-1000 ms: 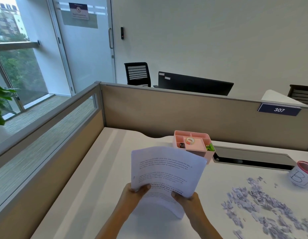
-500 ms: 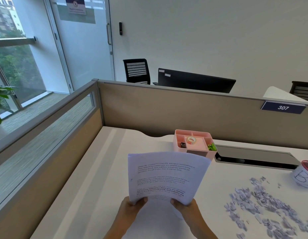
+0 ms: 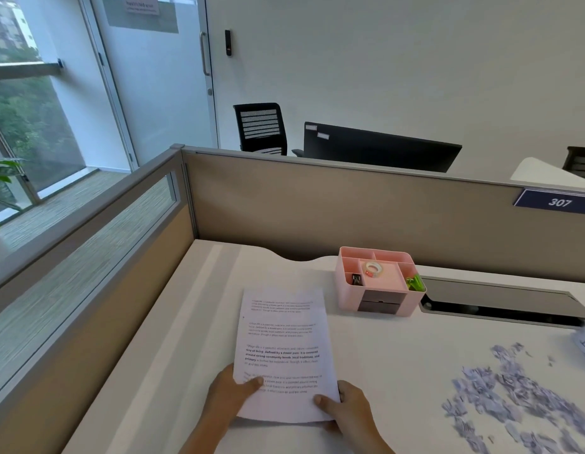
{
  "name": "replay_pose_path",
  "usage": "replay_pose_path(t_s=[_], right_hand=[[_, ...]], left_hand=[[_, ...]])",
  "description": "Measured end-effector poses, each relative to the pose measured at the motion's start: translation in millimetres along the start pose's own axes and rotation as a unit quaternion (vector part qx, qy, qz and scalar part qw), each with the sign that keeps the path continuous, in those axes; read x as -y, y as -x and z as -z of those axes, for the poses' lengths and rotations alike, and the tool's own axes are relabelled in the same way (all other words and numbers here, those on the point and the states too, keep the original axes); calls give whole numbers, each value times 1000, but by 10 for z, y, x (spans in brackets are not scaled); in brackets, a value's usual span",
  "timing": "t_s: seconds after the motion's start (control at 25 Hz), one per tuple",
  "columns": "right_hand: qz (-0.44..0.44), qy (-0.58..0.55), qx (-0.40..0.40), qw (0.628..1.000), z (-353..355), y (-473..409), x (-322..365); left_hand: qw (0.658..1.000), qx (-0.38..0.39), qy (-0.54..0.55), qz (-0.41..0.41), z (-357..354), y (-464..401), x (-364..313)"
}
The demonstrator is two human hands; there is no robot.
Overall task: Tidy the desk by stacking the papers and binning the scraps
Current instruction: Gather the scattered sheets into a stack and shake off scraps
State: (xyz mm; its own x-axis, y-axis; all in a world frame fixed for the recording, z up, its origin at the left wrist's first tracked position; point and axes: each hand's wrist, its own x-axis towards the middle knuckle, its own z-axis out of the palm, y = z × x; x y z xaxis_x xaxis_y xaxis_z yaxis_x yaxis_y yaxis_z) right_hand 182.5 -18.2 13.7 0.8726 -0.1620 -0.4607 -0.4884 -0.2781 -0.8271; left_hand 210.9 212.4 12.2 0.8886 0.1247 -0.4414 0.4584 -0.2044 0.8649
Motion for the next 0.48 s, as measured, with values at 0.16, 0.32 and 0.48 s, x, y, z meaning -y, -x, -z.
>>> replay_pose_path(t_s=[0.16, 0.32, 0.48], right_hand=[[-12, -43, -25, 999, -46, 37, 40], [-12, -74, -47, 996, -71, 62, 76], [10, -4, -90, 996, -100, 153, -44]], left_hand=[[988, -92, -114, -42, -58, 113, -89], [984, -106, -116, -88, -28, 231, -43], [987, -76, -136, -49, 43, 333, 95]])
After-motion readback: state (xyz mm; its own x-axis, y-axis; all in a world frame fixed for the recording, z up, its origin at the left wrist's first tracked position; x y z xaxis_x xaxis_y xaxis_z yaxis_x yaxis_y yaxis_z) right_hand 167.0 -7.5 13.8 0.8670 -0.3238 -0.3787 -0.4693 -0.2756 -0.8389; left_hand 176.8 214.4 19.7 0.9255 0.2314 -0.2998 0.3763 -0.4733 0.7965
